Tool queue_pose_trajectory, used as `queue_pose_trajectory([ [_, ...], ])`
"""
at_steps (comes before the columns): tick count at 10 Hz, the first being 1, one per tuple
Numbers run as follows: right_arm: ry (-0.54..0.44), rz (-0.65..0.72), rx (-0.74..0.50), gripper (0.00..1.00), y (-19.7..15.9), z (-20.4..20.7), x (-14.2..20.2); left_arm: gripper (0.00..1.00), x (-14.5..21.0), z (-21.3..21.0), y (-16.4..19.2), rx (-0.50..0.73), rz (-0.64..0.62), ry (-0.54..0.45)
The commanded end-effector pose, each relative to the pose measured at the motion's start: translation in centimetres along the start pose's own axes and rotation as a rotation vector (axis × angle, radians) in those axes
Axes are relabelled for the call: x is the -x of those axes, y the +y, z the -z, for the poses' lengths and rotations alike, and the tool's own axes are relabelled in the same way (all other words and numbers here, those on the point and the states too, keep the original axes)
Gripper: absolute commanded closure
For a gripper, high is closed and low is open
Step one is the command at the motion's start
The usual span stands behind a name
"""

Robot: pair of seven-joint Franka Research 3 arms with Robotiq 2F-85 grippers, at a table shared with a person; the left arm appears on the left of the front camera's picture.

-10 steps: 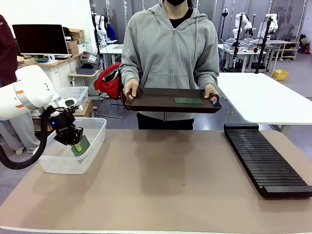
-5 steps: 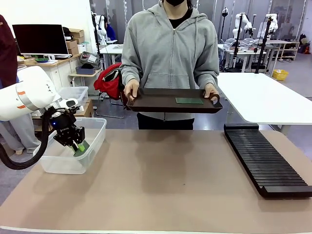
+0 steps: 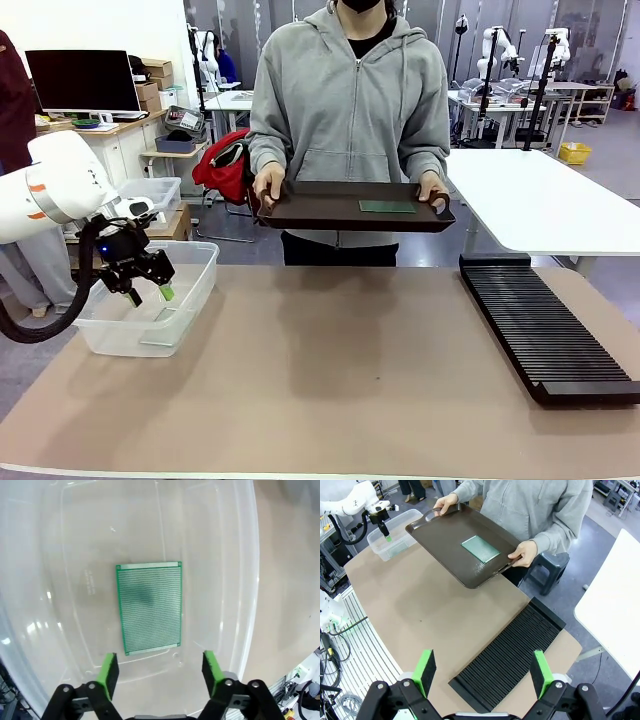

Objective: Sort PCBs into racks and boxes based on the side picked up.
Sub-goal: If the short side of the Blank PCB is picked up, insert it into the PCB Rack ; if the long side is picked up, place it in the Organizing box, then pick up the Blank PCB handed by the Human.

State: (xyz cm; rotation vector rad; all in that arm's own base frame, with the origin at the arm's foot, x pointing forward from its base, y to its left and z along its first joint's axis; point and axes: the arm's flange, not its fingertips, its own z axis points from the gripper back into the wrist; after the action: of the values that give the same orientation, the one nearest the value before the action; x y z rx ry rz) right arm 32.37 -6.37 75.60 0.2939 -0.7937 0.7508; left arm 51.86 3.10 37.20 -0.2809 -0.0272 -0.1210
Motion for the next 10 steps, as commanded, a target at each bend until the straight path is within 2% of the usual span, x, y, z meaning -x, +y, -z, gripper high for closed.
queue_pose_trajectory([
  [1,0.001,-0.001,-0.003,0.0,0.1,0.1,0.1,0.04,0.4,-2.3,0.2,-0.066,-0.013,-0.034],
  [3,0.001,-0.001,-0.003,0.0,0.1,0.1,0.1,0.04,0.7,-4.0,-0.2,-0.058,-0.042,-0.09],
  [4,0.001,-0.001,-0.003,0.0,0.1,0.1,0.1,0.04,1.0,-4.5,-0.6,-0.019,-0.048,-0.071],
  [5,0.001,-0.001,-0.003,0.0,0.1,0.1,0.1,0.04,0.2,-3.5,0.3,-0.041,-0.003,-0.057],
  [10,0.001,-0.001,-0.003,0.0,0.1,0.1,0.1,0.04,0.2,-3.5,0.3,-0.041,-0.003,-0.057],
])
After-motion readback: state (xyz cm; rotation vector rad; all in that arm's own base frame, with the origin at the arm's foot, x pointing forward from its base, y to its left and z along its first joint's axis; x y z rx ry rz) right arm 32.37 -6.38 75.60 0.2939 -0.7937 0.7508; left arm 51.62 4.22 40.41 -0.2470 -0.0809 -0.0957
